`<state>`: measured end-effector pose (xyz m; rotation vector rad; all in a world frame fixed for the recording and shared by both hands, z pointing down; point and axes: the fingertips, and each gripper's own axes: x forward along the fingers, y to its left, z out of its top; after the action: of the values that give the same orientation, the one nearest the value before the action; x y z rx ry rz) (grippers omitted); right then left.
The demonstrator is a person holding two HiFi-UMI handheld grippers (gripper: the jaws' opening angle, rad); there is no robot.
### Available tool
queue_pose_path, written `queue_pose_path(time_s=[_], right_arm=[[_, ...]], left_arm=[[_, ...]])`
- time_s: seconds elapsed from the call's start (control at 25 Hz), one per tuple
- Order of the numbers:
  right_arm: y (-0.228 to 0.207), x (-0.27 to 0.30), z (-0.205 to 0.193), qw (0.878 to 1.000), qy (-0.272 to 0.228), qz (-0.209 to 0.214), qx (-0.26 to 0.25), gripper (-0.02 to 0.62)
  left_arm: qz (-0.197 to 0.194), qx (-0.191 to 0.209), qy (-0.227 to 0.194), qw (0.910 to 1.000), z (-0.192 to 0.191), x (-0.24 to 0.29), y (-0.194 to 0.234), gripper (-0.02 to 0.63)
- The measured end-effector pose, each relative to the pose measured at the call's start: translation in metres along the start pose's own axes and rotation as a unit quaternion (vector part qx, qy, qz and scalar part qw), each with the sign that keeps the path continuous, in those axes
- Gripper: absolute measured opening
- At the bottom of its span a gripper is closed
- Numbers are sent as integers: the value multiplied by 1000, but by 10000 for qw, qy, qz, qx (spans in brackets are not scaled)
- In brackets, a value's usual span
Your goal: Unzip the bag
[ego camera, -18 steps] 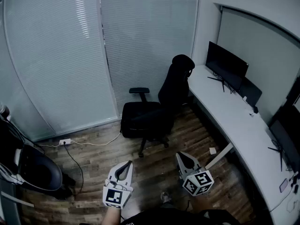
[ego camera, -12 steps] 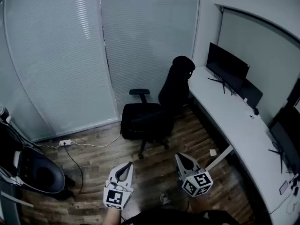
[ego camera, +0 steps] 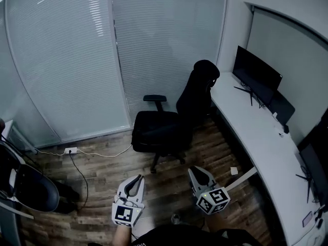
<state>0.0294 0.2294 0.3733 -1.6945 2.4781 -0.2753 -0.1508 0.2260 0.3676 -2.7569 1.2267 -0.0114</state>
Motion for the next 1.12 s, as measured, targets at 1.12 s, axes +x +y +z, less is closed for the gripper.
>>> queue_pose_path(time_s=[1.12], right_arm=[[-73,201,-75,9940,966,210,471,156]], left_arm=[[-284,52,1086,9937,-119,146,145,246]])
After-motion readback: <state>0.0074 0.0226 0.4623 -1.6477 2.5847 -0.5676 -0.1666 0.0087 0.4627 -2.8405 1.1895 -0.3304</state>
